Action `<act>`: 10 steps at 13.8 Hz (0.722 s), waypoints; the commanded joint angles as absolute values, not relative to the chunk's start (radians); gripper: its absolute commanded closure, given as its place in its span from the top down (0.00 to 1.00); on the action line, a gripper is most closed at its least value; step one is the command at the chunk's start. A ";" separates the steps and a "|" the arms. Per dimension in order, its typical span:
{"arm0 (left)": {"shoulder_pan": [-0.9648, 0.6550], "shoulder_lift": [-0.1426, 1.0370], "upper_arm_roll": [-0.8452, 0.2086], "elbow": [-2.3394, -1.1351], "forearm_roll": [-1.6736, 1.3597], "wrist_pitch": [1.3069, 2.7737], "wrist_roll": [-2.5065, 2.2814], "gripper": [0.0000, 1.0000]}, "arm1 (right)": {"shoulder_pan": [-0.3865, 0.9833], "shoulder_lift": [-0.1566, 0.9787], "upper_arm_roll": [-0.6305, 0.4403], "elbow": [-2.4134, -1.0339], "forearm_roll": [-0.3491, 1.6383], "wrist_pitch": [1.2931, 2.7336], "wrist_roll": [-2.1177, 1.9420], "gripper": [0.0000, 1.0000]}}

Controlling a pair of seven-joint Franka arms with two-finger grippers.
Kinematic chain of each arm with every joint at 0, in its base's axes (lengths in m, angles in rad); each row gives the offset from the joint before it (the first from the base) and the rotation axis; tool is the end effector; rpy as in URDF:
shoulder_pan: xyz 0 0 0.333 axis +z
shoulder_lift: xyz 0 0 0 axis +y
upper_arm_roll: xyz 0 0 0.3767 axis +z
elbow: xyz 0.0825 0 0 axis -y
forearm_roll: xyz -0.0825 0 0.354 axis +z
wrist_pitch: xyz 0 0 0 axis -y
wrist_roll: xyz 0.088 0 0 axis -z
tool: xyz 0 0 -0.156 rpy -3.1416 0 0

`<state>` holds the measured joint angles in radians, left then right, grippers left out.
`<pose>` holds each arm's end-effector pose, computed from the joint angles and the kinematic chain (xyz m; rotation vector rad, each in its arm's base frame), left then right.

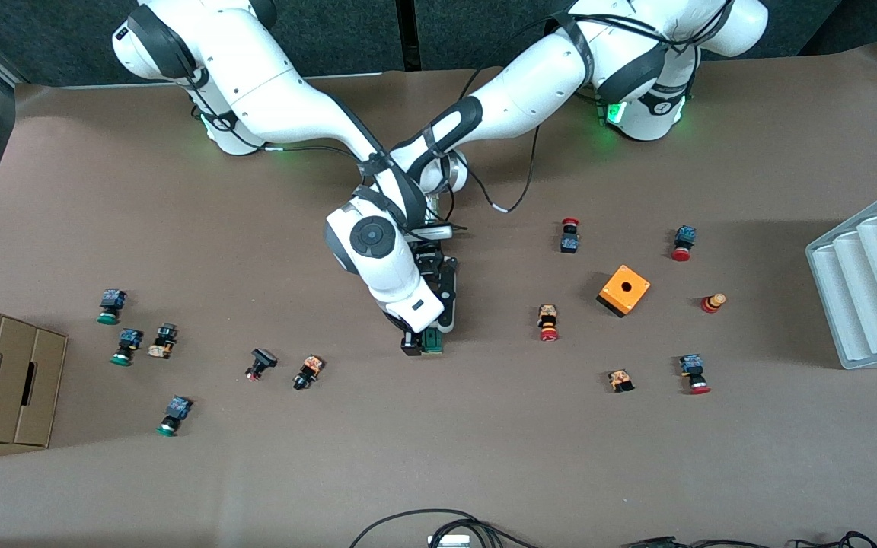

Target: Close load switch with both arms

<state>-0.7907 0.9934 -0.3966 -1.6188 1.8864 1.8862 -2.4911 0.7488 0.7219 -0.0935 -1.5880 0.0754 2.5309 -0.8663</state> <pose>0.4170 -0.5857 0.1107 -2.5909 -0.1596 -1.7188 0.5849 0.4668 0.2525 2.2663 2.1004 0.3454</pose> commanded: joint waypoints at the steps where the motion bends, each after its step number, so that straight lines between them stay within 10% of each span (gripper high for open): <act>1: -0.796 0.991 -0.388 -1.620 1.879 1.882 -2.502 0.22 | 0.744 0.735 -0.094 -1.566 0.051 2.539 -0.864 0.71; 10: -0.795 0.989 -0.388 -1.620 1.879 1.882 -2.502 0.22 | 0.765 0.735 -0.092 -1.566 0.052 2.542 -0.854 0.58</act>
<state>-0.7908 0.9934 -0.3967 -1.6188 1.8864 1.8861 -2.4911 0.7671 0.7229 -0.0923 -1.5869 0.0754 2.5336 -0.8656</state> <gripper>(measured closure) 0.520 0.392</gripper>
